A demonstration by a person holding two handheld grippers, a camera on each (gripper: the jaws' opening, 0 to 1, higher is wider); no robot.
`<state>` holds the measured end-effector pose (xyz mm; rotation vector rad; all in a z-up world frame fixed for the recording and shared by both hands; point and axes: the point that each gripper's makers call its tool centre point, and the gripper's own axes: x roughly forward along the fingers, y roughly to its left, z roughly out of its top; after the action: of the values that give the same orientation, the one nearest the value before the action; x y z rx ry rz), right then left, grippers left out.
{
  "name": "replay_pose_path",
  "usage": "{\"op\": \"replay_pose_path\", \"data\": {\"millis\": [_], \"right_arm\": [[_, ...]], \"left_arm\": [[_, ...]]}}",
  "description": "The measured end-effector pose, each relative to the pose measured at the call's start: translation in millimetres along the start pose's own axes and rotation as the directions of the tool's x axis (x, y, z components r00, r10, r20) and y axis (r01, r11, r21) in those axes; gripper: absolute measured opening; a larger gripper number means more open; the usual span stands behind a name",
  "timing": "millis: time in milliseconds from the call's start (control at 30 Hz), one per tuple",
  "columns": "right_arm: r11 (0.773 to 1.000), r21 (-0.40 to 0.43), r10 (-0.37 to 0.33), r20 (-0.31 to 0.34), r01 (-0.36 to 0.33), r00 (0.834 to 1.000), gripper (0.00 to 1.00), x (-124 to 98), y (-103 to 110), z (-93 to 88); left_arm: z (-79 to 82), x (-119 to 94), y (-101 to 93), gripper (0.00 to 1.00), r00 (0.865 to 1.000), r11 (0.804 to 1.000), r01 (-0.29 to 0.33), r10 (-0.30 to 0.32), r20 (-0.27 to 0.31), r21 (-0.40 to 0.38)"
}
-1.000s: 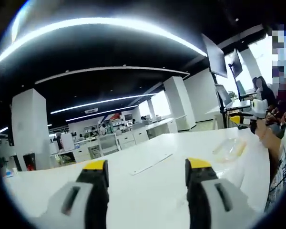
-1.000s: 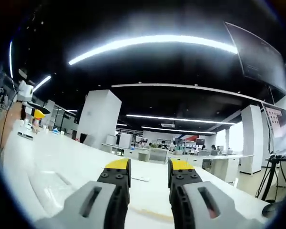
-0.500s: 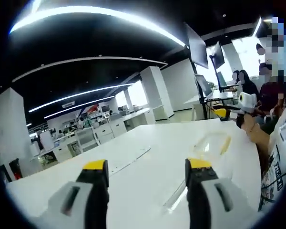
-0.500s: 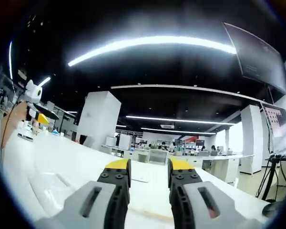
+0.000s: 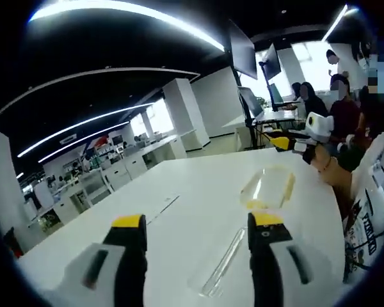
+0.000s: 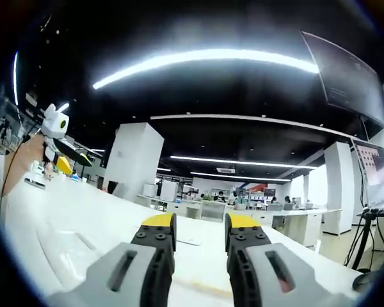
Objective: Snap each plastic latch of the storage box into its locked position after aligning the lid with the box until every specified latch is closed and the lid sits flush.
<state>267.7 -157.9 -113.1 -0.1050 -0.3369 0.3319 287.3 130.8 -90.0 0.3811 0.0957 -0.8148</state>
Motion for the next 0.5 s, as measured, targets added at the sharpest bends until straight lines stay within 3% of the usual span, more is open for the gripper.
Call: {"op": "replay_pose_path", "data": {"millis": [200,500], "right_arm": [[1.000,0.000,0.005,0.000,-0.005,1.000,0.30,-0.1,1.2,0.0],[1.000,-0.001,0.012,-0.005,-0.012,1.000,0.30,-0.3,2.9,-1.1]], "left_arm": [[-4.0,27.5,-23.4,0.64,0.996,0.997,0.068,-0.066,-0.056,0.030],[-1.6,59.3,-43.6,0.64,0.986,0.989,0.137,-0.130,-0.103,0.061]]}}
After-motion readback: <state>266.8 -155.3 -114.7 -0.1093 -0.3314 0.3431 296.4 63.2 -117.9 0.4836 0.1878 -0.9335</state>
